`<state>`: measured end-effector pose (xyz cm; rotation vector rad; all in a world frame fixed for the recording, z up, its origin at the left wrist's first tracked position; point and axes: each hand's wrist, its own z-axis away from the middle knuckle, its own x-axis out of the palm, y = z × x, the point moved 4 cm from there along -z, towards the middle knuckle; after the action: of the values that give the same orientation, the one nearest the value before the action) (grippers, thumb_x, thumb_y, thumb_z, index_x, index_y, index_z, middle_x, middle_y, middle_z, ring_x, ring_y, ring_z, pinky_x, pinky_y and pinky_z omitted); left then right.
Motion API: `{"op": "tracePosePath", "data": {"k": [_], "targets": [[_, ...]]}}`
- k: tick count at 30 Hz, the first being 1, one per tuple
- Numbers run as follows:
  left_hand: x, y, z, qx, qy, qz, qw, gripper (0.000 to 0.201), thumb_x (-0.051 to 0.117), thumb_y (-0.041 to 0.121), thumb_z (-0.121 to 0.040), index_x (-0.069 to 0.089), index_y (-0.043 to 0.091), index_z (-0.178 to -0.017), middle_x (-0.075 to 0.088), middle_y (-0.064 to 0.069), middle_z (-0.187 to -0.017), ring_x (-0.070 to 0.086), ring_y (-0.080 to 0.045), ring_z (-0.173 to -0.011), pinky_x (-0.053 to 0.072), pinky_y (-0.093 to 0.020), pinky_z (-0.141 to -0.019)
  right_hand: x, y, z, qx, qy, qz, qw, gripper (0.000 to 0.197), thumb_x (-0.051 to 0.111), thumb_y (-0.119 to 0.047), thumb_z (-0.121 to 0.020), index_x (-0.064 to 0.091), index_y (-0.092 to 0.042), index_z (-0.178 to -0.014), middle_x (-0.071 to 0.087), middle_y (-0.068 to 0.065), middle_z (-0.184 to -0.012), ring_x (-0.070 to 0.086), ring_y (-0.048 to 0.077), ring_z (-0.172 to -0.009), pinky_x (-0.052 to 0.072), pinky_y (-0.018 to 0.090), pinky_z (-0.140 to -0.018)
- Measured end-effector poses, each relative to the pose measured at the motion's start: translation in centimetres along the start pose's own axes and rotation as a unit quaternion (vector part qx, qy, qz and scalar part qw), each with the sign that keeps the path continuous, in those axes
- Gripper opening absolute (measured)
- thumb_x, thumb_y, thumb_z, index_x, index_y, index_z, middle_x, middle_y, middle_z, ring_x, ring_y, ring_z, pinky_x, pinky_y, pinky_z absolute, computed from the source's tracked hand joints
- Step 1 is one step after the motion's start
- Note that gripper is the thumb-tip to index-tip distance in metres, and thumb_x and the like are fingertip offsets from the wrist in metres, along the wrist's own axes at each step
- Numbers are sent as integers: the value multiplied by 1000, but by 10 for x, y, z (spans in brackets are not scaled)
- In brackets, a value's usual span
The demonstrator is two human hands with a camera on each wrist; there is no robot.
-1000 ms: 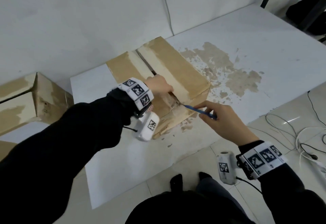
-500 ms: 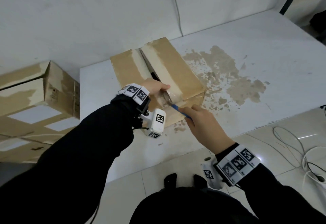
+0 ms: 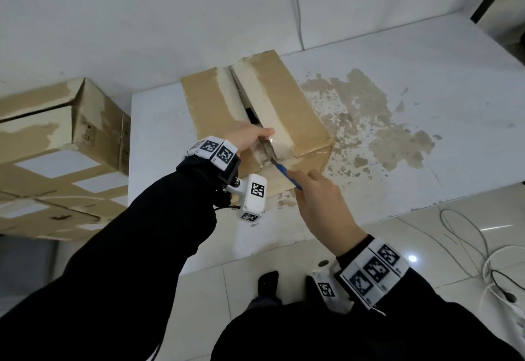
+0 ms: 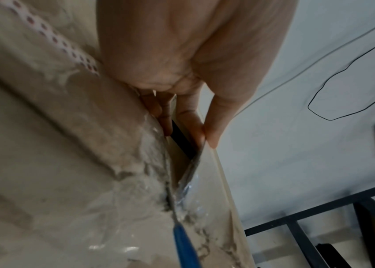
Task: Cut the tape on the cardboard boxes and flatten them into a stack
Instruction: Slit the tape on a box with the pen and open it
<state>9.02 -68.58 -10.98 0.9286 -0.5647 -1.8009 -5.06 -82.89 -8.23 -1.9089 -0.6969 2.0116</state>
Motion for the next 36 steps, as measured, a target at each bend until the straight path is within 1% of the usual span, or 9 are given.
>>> {"op": "tracePosePath", "data": {"k": [8,14,18,21,23,25,29,32,36], "targets": [[-5,13,17,13,-2,-19,1000,52,78,34,-74,66,-6,-105,63,-30,-109,61,-37,-85,48,-48,-93,4,-7,-14,23,9,-42,999,37,46,-1,-92,54,-10,-127,55,12,-92,52,30,-76,38,36,-63],[-3,10,17,3,-21,2,1000,22,76,30,-75,67,12,-67,64,-9,-68,62,-29,-75,53,-47,-89,9,-25,-17,75,9,50,996,43,38,2,-94,39,-12,-135,51,11,-99,37,24,-68,28,31,-62],[-3,18,19,-5,-59,37,998,24,67,28,-87,60,12,-71,63,-9,-76,58,-24,-67,48,-32,-75,-4,-8,-8,114,47,75,990,39,39,3,-93,40,-7,-131,52,13,-109,36,15,-60,27,21,-56],[-2,20,16,26,-43,-19,999,25,66,35,-86,67,11,-95,64,-11,-105,61,-27,-90,46,-30,-89,-9,12,-2,113,66,75,989,42,41,5,-91,42,-7,-131,43,9,-90,27,14,-49,15,23,-44],[2,20,16,79,-28,-104,991,26,65,40,-87,62,15,-96,59,-3,-95,57,-18,-84,43,-14,-74,-11,18,5,93,70,77,990,37,46,-1,-91,49,-11,-127,44,5,-82,35,21,-46,22,28,-39],[3,21,17,131,-18,-162,978,27,67,37,-87,56,13,-84,56,-1,-82,51,-11,-66,36,-8,-50,-15,22,16,59,90,58,993,31,50,-7,-91,55,-16,-120,52,0,-78,42,17,-45,32,30,-38],[-5,32,21,169,-68,-247,952,20,64,31,-90,60,13,-93,59,-2,-92,55,-16,-80,42,-26,-75,-40,40,27,73,170,-78,980,27,52,-7,-92,61,-13,-117,59,-6,-68,47,5,-44,34,12,-40],[-19,36,30,170,-114,-337,919,26,65,27,-89,62,7,-105,63,-2,-102,58,-18,-92,40,-26,-80,-60,64,10,120,214,-145,959,21,47,-11,-96,60,-13,-113,65,1,-77,52,10,-53,41,17,-45],[-43,44,38,142,-126,-550,813,27,67,27,-87,58,7,-104,61,-5,-101,54,-21,-90,37,-25,-74,-83,92,-33,145,208,-192,948,19,37,-17,-101,52,-11,-111,57,1,-81,54,23,-66,42,32,-57]]}}
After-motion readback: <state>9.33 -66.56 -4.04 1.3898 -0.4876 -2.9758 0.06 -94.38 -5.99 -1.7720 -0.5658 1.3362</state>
